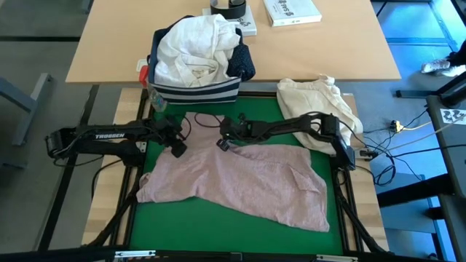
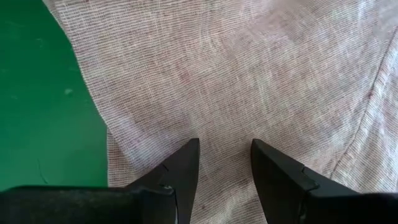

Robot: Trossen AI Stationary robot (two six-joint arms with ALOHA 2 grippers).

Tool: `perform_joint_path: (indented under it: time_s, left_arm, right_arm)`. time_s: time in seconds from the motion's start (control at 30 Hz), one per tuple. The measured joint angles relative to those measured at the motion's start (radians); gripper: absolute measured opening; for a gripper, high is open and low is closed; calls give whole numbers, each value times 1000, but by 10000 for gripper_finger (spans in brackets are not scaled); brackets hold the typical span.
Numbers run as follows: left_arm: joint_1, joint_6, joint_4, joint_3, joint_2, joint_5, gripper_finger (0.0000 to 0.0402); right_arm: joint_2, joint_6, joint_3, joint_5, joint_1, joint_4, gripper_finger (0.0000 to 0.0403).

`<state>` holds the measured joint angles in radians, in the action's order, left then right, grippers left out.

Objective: Fold laundry
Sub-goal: Fold the red polo

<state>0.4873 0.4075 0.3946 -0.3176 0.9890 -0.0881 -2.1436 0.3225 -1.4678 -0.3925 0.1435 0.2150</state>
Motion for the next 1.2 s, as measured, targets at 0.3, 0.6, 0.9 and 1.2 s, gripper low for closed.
perform_joint_path:
  time_s: [0.3, 0.6, 0.9, 1.2]
  left_arm:
    - [-12, -10, 106, -129, -40, -169, 140]
    - [-258, -3, 329, -225, -75, -255, 140]
    - [-611, 211, 318, -119, -45, -177, 140]
    - [-776, 359, 307, -2, -12, -198, 139]
  right_arm:
    - [148, -90, -96, 294, 27, 344, 99]
    - [455, -178, 175, 491, -147, 471, 127]
    - [548, 139, 556, 423, -423, 253, 127]
    - [550, 402, 717, 279, -635, 221, 127]
